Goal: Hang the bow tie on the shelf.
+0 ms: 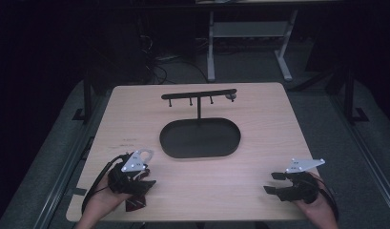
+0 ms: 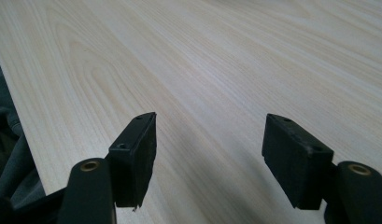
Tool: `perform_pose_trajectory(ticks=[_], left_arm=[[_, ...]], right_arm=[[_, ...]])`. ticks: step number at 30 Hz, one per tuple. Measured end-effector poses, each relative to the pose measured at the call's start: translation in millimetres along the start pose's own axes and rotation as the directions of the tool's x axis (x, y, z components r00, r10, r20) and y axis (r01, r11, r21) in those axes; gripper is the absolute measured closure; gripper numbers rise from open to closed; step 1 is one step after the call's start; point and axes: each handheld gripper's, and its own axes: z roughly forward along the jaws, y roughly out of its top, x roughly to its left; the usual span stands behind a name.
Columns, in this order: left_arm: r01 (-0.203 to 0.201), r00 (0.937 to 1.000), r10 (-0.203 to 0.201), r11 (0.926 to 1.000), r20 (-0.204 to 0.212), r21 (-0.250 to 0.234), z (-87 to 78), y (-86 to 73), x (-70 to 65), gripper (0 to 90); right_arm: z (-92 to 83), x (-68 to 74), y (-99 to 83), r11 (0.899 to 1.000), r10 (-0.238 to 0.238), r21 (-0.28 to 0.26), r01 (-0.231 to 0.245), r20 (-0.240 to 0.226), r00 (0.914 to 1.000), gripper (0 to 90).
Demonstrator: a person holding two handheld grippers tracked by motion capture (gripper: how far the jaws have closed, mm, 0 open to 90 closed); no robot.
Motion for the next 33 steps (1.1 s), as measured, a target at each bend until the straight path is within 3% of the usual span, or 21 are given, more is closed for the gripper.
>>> perform_pose_trajectory(ticks=[12, 13, 20, 33], left_arm=[[0.049, 0.9982, -0.049, 0.9988, -0.035, 0.001, -6.7, 0.3, 35.6, 37.7], [0.054, 0.9979, -0.054, 0.9985, -0.037, 0.008, -5.8, 0.7, 42.6, 38.5], [0.063, 0.9973, -0.062, 0.9978, -0.040, 0.020, -1.1, 1.2, 57.3, 41.1], [0.120, 0.9919, -0.117, 0.9906, -0.050, 0.066, 12.0, -4.2, 90.5, 51.1]], right_arm=[[1.5, 4.2, 2.4, 1.000, -0.008, 0.005, 0.008, -0.003, 1.0000, 34.8], [1.9, 3.1, 2.3, 1.000, -0.014, 0.003, 0.014, -0.005, 0.9999, 34.8], [2.3, 2.8, 2.6, 1.000, -0.020, 0.004, 0.020, -0.005, 0.9998, 34.8], [1.0, 3.6, 3.6, 1.000, -0.017, -0.002, 0.017, -0.006, 0.9998, 34.8]])
